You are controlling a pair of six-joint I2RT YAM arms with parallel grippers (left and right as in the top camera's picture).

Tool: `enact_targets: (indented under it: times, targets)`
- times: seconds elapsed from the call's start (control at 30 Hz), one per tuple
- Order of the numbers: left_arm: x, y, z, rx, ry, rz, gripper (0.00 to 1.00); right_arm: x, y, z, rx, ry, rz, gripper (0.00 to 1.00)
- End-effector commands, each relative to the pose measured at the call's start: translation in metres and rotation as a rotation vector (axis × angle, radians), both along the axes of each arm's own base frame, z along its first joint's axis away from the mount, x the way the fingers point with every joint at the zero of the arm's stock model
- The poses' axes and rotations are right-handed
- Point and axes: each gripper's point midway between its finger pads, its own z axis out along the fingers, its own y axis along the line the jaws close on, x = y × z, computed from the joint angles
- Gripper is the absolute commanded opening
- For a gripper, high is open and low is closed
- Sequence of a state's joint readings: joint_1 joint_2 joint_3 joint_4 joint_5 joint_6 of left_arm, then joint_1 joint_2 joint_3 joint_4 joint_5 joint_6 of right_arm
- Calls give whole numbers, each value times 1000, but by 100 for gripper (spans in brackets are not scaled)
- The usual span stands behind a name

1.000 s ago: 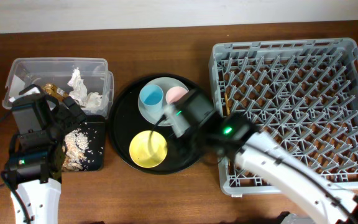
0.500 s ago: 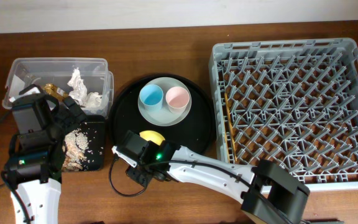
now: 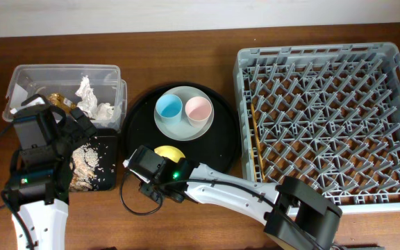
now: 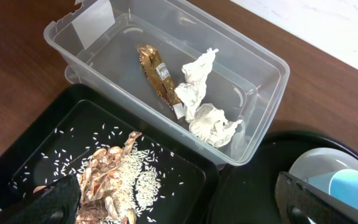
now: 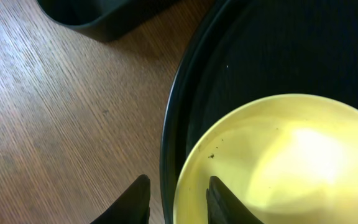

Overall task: Sort waste into correct bins and load items into the dishwasher rack
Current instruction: 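Move the right gripper to the yellow bowl and grasp its rim, then lift the yellow bowl into the rack and release it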

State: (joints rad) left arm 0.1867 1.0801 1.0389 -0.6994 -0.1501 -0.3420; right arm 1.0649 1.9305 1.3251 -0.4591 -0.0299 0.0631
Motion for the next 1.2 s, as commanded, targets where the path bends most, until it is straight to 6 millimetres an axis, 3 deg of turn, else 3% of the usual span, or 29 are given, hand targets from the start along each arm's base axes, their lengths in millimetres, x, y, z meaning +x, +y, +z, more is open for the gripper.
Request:
enact_targets:
  times: [0.0, 0.53, 0.77, 0.83, 0.9, 0.97, 1.03, 1.17]
  targets:
    - [1, 2, 6, -3, -17, 16, 99, -4, -5, -10, -35, 2, 4, 30]
    - [1, 2, 6, -4, -17, 16, 99, -15, -26, -20, -127, 51, 5, 28]
    - [1, 2, 6, -4, -17, 16, 99, -17, -29, -22, -141, 57, 4, 9]
    - [1, 2, 6, -4, -17, 16, 99, -16, -30, -22, -147, 54, 2, 11]
    - [1, 2, 6, -4, -17, 16, 99, -16, -30, -22, -147, 55, 2, 36]
    - [1, 2, 6, -4, -17, 16, 99, -17, -32, -23, -153, 57, 2, 34]
    - [1, 2, 6, -4, -17, 16, 99, -18, -34, -24, -164, 64, 2, 24]
    - [1, 2, 6, -3, -17, 16, 99, -21, -39, -25, -182, 73, 2, 23]
